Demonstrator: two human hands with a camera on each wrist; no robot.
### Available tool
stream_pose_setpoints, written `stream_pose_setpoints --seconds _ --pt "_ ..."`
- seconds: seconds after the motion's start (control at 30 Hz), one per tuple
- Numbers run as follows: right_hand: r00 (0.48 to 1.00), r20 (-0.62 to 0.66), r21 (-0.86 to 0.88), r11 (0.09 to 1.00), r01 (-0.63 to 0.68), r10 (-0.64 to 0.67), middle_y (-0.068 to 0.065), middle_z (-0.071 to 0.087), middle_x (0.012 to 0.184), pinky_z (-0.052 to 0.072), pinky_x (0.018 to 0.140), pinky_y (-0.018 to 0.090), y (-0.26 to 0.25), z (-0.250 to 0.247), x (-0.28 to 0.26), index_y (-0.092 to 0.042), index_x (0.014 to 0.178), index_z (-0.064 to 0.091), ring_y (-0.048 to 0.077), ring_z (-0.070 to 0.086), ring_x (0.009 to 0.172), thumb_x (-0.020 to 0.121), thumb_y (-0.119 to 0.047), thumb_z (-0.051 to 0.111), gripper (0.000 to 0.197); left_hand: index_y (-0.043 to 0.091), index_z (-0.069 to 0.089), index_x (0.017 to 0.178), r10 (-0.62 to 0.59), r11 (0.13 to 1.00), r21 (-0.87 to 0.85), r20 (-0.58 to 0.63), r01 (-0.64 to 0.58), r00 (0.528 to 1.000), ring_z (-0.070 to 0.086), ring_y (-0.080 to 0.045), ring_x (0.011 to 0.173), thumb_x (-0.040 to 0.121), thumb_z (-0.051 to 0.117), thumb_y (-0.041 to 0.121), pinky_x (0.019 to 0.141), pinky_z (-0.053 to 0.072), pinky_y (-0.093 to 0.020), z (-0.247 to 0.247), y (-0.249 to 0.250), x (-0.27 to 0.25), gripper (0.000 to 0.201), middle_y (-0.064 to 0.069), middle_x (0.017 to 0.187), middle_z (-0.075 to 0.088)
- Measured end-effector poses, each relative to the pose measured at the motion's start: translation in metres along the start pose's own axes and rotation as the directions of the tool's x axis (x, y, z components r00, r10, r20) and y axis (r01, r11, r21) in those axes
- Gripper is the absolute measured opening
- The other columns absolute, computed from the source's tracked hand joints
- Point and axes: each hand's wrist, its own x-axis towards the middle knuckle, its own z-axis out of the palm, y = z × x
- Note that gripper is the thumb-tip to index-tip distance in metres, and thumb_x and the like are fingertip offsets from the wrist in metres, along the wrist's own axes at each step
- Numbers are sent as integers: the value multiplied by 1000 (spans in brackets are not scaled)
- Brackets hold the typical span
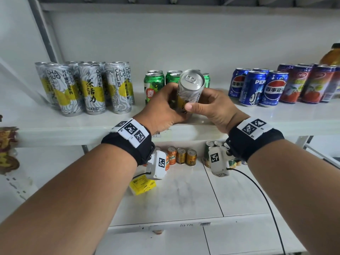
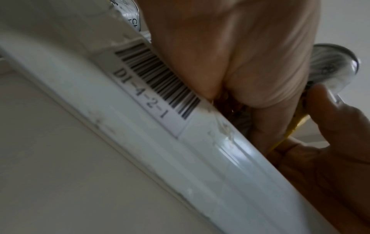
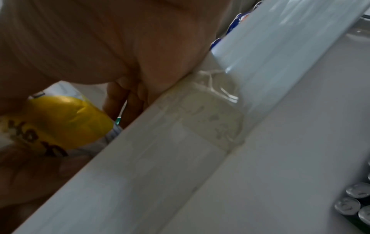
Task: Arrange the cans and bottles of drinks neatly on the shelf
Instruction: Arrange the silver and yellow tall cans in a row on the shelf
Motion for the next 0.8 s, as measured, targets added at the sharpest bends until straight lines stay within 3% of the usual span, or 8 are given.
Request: stream_pose_setpoints --seconds 0.13,0.3,0.37,0.47,0.53,0.73,0.8 --pt "999 35 -21 999 -30 31 10 77 120 58 99 37 0 -3 1 -10 121 74 26 72 117 66 -23 98 61 20 62 132 8 999 35 1 -8 1000 68 -11 118 68 98 8 99 60 -33 1 -5 6 74 4 126 71" --pt "998 46 29 999 -40 39 13 76 123 57 103 40 -1 -4 1 -9 122 74 28 71 120 71 -19 92 56 37 61 116 -27 999 19 19 27 999 70 -2 108 68 99 14 90 60 -21 0 -8 7 66 10 120 71" --pt "999 4 59 997 -50 49 15 76 120 58 101 44 -2 -3 -1 -8 120 74 32 72 116 76 -24 88 49 37 61 118 -47 999 -21 23 48 999 72 -1 104 68 100 22 89 60 -21 0 -6 5 65 10 117 73" --pt "992 -37 105 988 -118 122 22 77 113 62 93 53 -5 -3 -3 -9 110 76 42 74 106 80 -30 82 37 27 63 129 -89 989 -112 43 93 995 74 -10 111 65 101 31 99 62 -37 1 -1 1 75 8 121 76" --pt "987 -45 71 986 -149 152 23 77 113 62 91 53 -7 -3 -3 -7 111 76 43 74 105 82 -28 82 36 23 63 133 -99 985 -134 57 106 993 74 -12 114 67 101 32 101 61 -43 1 1 -1 77 7 124 77" --pt "984 -69 47 985 -164 167 20 78 110 64 81 42 -9 2 -2 0 120 72 31 76 94 79 -29 82 51 24 64 133 -108 986 -121 87 118 990 76 -9 112 68 99 40 99 63 -41 3 6 -3 76 8 121 79" --pt "982 -106 38 987 -155 158 23 76 111 63 83 45 -8 3 0 1 122 70 32 75 94 83 -34 79 53 28 64 132 -108 987 -108 109 120 988 75 -6 110 63 101 44 98 63 -36 4 8 -3 80 12 119 79"
